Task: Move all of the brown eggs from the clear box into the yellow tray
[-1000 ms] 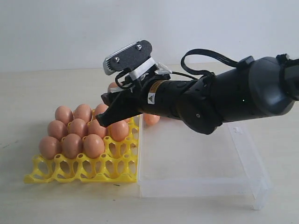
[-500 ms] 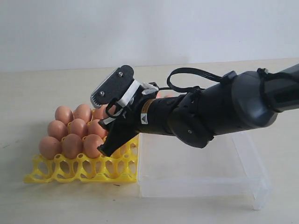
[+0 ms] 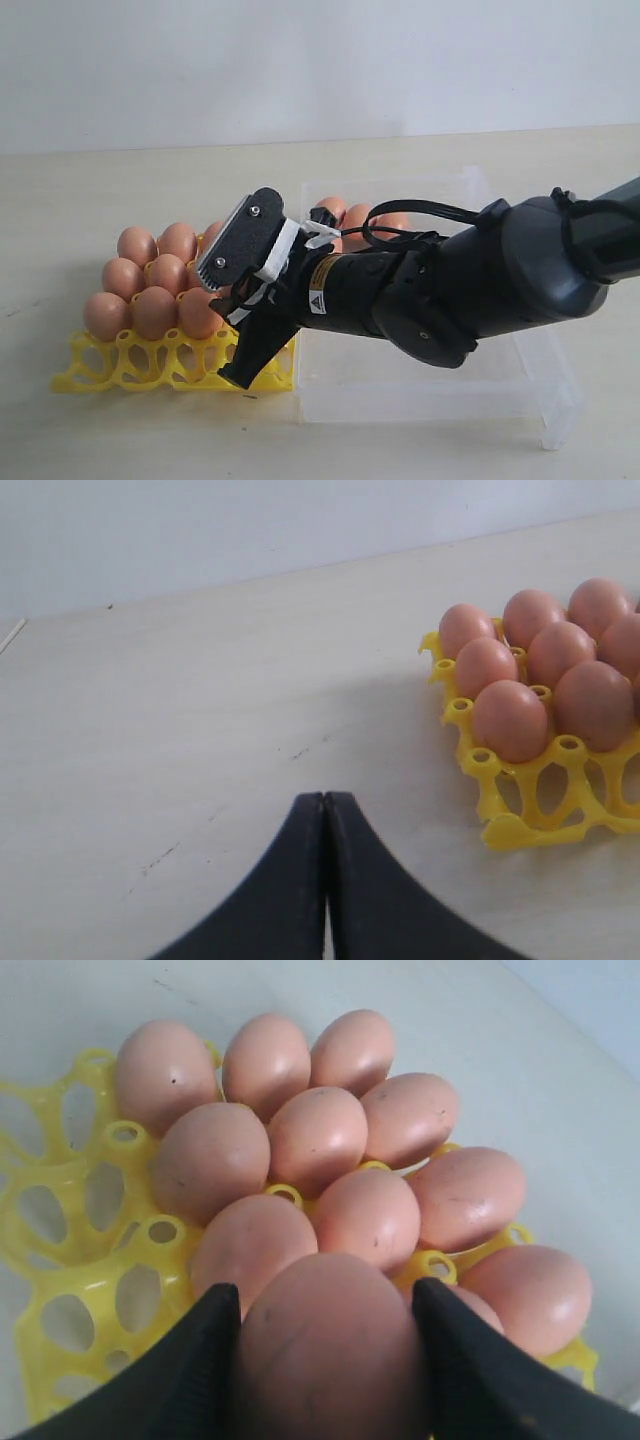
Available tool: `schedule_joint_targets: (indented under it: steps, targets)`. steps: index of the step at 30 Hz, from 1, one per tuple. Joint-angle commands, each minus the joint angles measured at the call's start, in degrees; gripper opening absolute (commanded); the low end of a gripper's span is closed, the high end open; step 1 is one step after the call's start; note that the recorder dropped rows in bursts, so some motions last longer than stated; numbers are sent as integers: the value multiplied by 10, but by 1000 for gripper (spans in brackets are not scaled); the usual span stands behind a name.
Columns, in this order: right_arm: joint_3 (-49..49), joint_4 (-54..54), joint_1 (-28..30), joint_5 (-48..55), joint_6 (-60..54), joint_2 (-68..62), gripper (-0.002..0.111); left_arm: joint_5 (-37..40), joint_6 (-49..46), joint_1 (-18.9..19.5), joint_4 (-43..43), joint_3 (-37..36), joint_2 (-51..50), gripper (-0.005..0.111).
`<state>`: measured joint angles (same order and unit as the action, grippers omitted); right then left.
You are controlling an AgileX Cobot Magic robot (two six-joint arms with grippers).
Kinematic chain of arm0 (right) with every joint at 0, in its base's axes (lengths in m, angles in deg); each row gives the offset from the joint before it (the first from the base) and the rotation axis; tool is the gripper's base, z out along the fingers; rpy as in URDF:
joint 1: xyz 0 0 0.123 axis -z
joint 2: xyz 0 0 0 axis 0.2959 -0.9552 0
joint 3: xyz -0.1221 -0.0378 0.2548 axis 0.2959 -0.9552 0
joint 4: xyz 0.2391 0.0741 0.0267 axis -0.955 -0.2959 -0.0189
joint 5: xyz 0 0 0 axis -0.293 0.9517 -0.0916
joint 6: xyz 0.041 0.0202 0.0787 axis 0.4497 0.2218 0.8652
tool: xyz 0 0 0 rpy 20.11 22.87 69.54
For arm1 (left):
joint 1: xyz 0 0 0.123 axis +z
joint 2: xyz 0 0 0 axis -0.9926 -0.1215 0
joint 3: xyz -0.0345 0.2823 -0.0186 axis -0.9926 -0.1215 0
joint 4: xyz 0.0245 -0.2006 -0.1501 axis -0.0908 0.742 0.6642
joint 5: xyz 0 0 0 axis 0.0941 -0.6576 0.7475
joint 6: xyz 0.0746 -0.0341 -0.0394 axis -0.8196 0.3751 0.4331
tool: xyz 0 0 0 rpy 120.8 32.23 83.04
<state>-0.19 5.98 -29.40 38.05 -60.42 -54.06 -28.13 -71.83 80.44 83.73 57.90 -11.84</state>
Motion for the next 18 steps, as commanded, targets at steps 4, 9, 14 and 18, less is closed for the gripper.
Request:
schedule_joint_targets:
  steps: [4, 9, 14, 18]
  targets:
    - [-2, 13, 0, -16, -18, 3, 0, -4, 3, -3, 1, 2, 3, 0]
    - [-2, 13, 0, -12, -18, -4, 0, -4, 3, -3, 1, 2, 3, 0]
    - [17, 6, 0, 62, -17, -4, 0, -4, 3, -3, 1, 2, 3, 0]
    - [65, -3, 0, 168, -17, -4, 0, -4, 3, -3, 1, 2, 3, 0]
